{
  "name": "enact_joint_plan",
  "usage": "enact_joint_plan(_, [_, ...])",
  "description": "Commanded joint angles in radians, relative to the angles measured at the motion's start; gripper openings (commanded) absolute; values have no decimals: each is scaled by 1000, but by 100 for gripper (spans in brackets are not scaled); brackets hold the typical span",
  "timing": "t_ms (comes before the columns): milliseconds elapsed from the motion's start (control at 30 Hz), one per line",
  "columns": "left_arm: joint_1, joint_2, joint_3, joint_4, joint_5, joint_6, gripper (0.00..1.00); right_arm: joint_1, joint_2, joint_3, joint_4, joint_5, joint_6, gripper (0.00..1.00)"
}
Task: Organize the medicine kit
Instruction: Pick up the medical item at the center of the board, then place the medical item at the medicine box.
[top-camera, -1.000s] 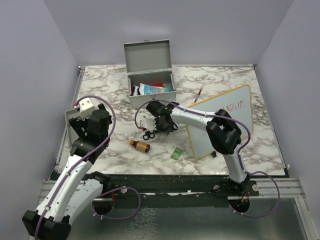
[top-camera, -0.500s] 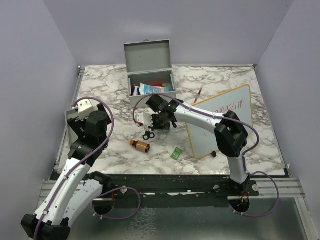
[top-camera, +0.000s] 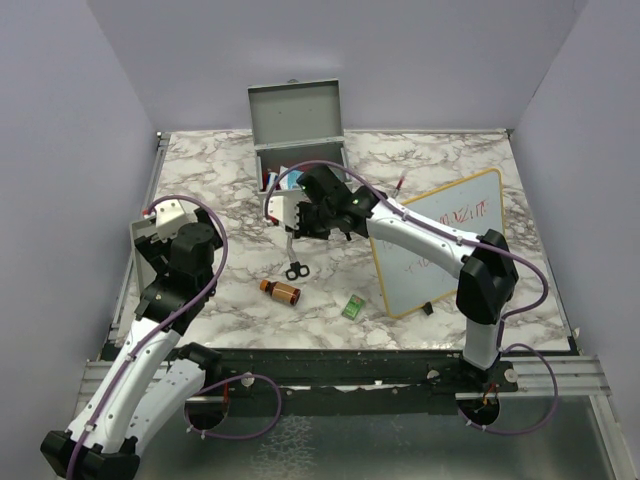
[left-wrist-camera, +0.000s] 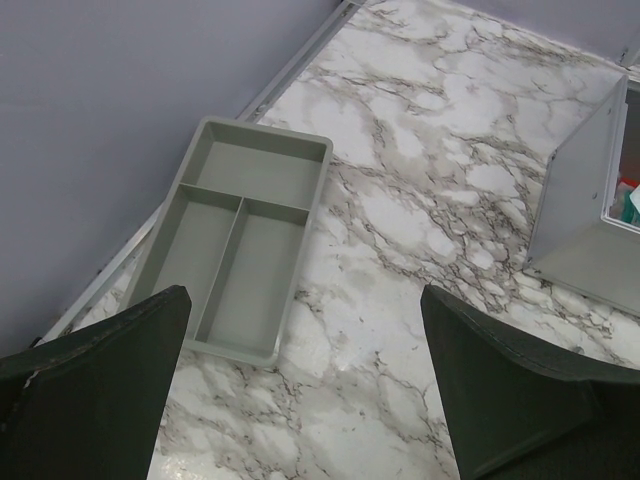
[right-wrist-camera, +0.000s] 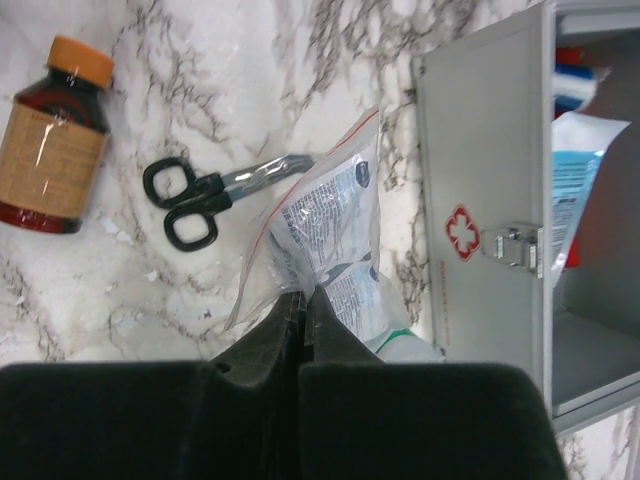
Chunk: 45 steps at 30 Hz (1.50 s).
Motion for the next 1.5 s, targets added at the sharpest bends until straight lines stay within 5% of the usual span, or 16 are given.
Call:
enact_joint_plan(0, [-6,-11,-7,9,10,14,99,7,-23,57,118,-8,35,0])
enact_joint_plan(567, [-11,-14,-10,12,10,17,99,-81,94,103,503,301,-82,0])
enact_joint_plan(1067, [-23,-9,-10,16,15,27,99,-191,300,250,484,290,-194,1])
enact_joint_plan(1200, [-24,-8,-10,16,13,28,99,-205,344,298,453,294,-204,8])
enact_joint_plan(1333, [-25,-7,-11,17,14,28,99,-206,365,344,407,289,-191,30])
enact_joint_plan(1467, [-27,-7,-13,19,16,30,99,-203,348,363,369,274,-156,38])
